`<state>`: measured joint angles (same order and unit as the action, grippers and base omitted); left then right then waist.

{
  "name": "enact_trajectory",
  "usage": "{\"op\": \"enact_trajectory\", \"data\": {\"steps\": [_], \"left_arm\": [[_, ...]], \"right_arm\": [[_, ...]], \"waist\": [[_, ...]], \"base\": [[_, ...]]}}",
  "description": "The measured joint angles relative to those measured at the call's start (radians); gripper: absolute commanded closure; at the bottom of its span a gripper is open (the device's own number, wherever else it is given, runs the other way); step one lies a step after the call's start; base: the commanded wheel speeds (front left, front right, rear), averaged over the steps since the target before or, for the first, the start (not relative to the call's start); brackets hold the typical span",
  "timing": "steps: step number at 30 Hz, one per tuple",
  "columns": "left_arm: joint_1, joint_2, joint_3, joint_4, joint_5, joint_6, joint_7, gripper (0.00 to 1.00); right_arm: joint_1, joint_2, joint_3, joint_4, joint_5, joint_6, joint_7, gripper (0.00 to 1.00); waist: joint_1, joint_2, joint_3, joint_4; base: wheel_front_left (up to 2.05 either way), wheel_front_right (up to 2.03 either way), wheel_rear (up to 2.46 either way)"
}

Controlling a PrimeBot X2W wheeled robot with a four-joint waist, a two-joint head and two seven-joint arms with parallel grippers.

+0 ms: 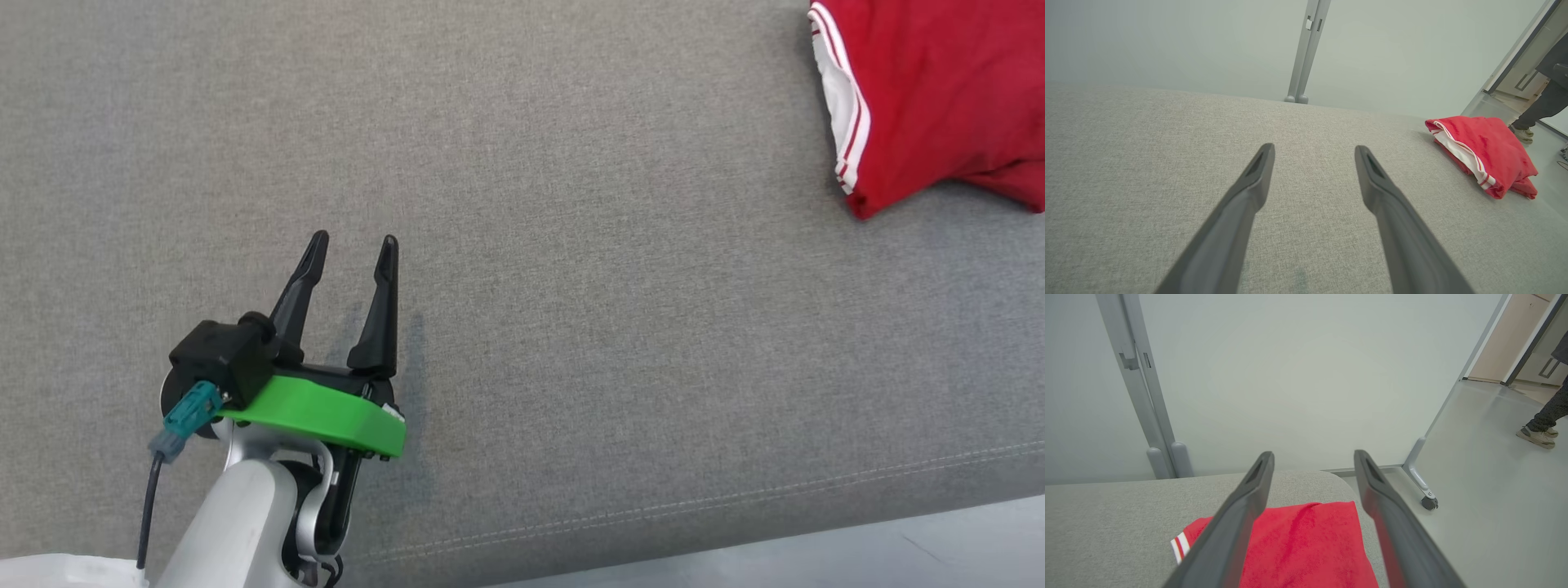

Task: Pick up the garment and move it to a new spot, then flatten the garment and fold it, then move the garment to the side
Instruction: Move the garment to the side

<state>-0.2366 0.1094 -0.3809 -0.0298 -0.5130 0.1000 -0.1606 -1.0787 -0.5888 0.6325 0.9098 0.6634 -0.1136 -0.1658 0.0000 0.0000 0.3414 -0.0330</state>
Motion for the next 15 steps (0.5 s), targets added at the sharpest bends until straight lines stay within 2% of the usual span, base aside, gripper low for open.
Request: {"op": "enact_trajectory", "data": {"steps": [4,9,15], "left_arm": [[0.000,-0.004,0.002,0.033,0.000,0.000,-0.016,0.00],[0.002,-0.008,0.022,0.064,0.000,0.000,-0.036,0.00],[0.028,-0.017,0.051,0.079,-0.001,0.001,-0.053,0.00]], "right_arm": [[0.051,0.047,-0.005,-0.014,0.023,0.017,-0.055,0.00],[0.161,0.118,-0.002,-0.027,0.054,0.043,-0.067,0.00],[0.256,0.180,0.007,-0.067,0.061,0.052,-0.077,0.00]], "waist": [[0.0000,0.0000,-0.047,-0.015],[0.0000,0.0000,-0.120,-0.032],[-0.0001,0.0000,-0.183,-0.040]], "base": [[0.00,0.00,0.00],[0.00,0.00,0.00],[0.00,0.00,0.00]]}}
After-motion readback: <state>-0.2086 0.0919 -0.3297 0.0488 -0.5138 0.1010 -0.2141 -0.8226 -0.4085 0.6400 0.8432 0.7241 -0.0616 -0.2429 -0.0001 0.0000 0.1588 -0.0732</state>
